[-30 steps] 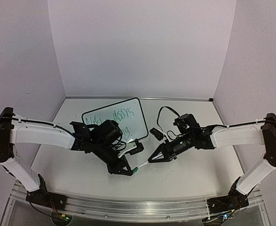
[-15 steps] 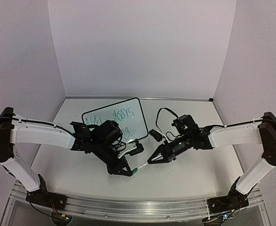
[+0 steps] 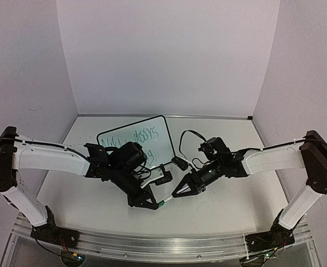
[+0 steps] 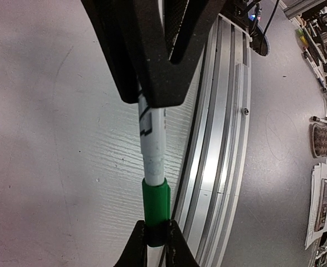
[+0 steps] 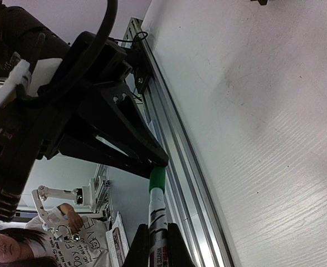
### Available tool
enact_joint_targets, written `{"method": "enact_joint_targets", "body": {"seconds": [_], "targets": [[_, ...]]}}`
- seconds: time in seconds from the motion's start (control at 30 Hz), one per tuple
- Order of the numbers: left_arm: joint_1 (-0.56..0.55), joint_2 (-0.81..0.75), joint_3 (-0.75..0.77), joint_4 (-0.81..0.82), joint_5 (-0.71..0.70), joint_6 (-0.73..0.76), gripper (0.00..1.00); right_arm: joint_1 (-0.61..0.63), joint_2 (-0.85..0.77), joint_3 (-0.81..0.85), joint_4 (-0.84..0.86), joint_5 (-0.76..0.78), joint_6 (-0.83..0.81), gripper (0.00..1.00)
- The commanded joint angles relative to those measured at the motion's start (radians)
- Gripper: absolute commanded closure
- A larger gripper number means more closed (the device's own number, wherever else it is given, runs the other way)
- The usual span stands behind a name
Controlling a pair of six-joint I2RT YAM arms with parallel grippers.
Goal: Write a sentence on the whiteboard
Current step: Insert the whiteboard marker without the cap into the pen cap.
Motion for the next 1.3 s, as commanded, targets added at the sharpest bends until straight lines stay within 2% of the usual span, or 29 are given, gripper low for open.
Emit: {"method": "enact_joint_targets", "body": {"seconds": [0.0,0.6,1.27], "targets": [[-0.004,0.000,0.060,0.031,0.018,0.034,1.00,0.014,0.017,0.035,0.009,-0.036,-0.024,1.00],[-0.004,0.042,0.151,0.083,0.084,0.062,1.00,0.044,0.019,0.057,0.010,-0.090,-0.035,1.00],[-0.003,0.062,0.181,0.198,0.151,0.005,1.00,0.053,0.013,0.063,0.009,-0.071,-0.043,1.00]]}}
